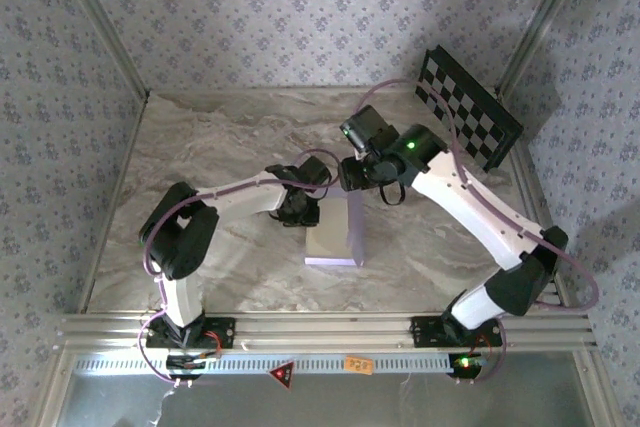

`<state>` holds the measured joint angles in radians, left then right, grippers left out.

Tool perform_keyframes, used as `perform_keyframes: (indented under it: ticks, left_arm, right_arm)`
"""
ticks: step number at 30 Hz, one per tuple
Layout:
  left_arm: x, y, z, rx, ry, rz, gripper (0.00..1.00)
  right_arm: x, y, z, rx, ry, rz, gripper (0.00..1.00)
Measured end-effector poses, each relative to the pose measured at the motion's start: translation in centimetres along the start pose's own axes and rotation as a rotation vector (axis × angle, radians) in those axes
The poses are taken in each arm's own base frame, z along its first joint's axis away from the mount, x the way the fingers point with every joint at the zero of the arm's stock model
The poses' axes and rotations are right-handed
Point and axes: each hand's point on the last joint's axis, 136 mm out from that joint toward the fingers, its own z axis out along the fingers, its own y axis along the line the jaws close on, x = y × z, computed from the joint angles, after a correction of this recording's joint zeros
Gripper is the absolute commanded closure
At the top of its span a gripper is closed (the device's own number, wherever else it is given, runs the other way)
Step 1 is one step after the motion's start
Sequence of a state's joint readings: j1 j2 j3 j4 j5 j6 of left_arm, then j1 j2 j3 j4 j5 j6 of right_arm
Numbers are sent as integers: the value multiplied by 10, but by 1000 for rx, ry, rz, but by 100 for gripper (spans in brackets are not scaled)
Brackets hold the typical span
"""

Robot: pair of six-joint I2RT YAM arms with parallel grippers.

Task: Fold the paper box

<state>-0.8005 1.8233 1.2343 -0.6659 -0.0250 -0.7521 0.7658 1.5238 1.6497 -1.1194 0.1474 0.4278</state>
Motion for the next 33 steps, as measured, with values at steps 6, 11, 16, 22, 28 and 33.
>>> perform_keyframes:
  ticks: [6, 11, 16, 22, 28, 33]
  left_arm:
    - [-11, -2, -22, 44, -60, -31, 63]
    - [-21, 8, -49, 91, -126, -70, 60]
    - [-27, 35, -57, 97, -154, -132, 60]
    - [-23, 67, -50, 66, -140, -185, 59]
    - [-24, 86, -61, 79, -165, -217, 59]
    - [-30, 97, -76, 97, -208, -217, 59]
  right_arm:
    - [7, 11, 13, 9, 37, -15, 46]
    - [10, 8, 26, 56, 67, -22, 48]
    - [15, 5, 36, 89, 100, -27, 54]
    - [23, 3, 47, 129, 155, -42, 70]
    - [18, 3, 44, 173, 169, -85, 91]
    - [7, 4, 33, 173, 144, -179, 97]
